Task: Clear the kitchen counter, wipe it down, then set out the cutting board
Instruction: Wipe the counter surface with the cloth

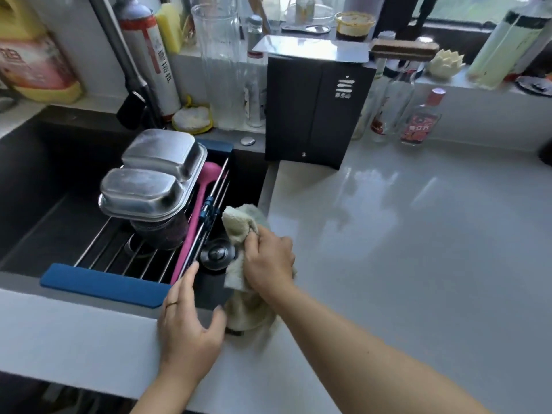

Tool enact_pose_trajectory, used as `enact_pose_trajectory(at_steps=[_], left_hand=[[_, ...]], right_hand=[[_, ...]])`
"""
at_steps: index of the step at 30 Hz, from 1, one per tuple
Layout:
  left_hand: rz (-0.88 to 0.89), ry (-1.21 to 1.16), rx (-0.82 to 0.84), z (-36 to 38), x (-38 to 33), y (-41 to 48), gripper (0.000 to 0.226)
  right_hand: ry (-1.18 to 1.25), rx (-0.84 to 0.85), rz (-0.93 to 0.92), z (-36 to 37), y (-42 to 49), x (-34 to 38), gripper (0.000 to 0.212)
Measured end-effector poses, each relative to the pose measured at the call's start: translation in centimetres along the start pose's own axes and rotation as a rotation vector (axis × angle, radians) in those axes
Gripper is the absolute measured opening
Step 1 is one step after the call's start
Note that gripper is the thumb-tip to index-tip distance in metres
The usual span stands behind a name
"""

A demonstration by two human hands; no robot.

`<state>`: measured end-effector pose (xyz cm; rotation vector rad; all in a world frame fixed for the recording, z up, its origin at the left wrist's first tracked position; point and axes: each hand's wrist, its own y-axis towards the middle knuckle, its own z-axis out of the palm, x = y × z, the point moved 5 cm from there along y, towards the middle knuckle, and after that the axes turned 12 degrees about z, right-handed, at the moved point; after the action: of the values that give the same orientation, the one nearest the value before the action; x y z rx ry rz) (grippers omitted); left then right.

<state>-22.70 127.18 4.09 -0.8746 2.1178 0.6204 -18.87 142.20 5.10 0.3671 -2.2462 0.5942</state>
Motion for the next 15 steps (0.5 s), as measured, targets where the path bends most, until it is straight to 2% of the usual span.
enact_pose_trajectory(at_steps=[2, 6, 11, 15], left_hand=[[0.016, -0.014, 0.012, 0.4, -0.5, 0.2, 0.075], [0.095, -0.019, 0.105, 2.7, -2.6, 0.5, 0.072], [0.221, 0.023, 0.211, 8.4, -7.5, -0.2, 0.076], [0.369, 0.02, 0.333, 14.6, -13.1, -2.1, 0.075]], right_hand=[[0.11, -0.055, -0.022, -2.5, -0.8, -0.9, 0.028], [0.09, -0.382, 0.027, -12.3, -1.6, -7.4, 0.026], [-0.093, -0.76, 0.286, -25.0, -4.6, -18.3, 0.052], [-0.196, -0.841, 0.487, -32.5, -6.9, -25.6, 0.056]])
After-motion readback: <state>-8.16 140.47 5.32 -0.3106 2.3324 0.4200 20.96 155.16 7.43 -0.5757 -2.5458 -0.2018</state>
